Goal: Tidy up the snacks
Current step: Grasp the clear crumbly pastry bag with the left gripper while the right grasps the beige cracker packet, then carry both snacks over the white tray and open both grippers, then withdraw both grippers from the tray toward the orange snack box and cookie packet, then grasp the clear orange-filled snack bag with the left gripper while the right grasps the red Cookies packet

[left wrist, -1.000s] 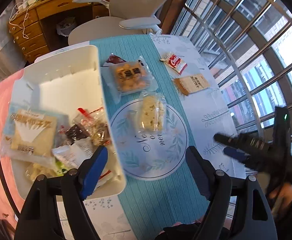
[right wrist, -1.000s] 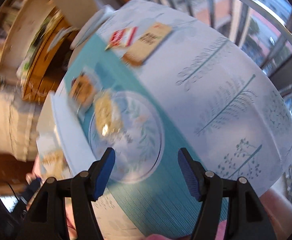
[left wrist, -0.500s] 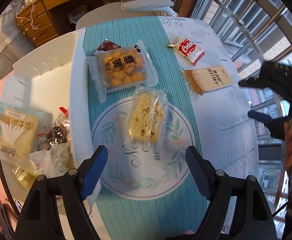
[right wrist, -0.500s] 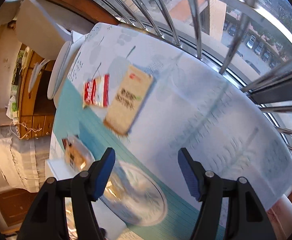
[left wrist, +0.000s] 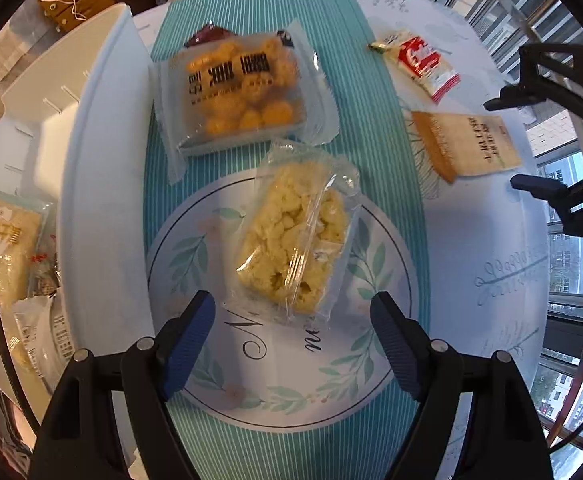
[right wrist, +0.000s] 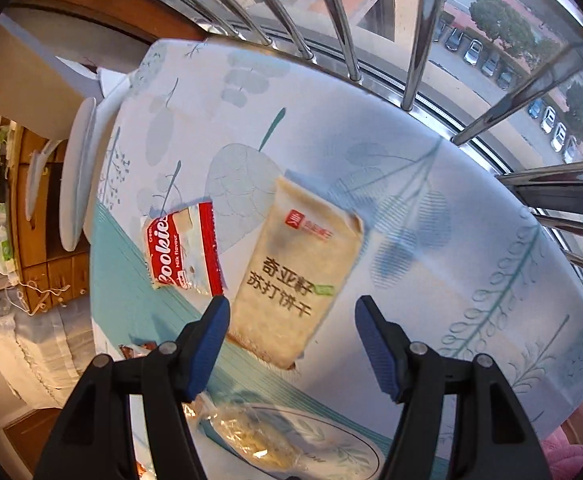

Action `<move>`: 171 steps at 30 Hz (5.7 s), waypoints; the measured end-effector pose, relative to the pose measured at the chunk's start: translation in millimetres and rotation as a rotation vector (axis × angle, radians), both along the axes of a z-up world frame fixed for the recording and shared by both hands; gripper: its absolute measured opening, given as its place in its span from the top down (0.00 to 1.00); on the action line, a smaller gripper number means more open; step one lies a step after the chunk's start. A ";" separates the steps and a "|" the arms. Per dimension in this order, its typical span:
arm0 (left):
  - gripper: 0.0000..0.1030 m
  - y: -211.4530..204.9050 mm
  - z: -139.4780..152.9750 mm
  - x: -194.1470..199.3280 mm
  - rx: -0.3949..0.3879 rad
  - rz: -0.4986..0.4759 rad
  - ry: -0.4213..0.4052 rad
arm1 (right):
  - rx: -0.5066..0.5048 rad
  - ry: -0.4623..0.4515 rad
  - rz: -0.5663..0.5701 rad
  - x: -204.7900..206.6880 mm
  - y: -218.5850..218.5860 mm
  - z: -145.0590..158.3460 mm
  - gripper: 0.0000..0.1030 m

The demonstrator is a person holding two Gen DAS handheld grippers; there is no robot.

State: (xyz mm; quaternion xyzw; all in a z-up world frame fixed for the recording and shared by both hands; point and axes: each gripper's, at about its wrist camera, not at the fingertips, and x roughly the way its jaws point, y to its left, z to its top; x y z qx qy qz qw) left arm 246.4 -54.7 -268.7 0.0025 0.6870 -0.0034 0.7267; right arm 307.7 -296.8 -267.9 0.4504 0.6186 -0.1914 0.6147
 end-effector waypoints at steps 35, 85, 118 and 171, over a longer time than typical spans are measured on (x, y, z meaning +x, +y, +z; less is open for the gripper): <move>0.46 34.1 -54.2 12.2 -0.061 0.036 0.022 | -0.312 0.084 0.333 40.4 72.9 -4.1 0.45; 0.47 183.7 150.8 -137.1 -0.276 0.055 -0.411 | -0.101 -0.472 0.687 -153.9 220.0 158.0 0.45; 0.25 251.4 145.4 -107.3 -0.215 0.018 -0.341 | -0.144 -0.454 0.630 -162.4 274.6 132.0 0.42; 0.12 -6.0 -7.8 118.2 0.225 -0.682 0.167 | -0.705 -0.724 0.885 18.2 124.3 16.8 0.26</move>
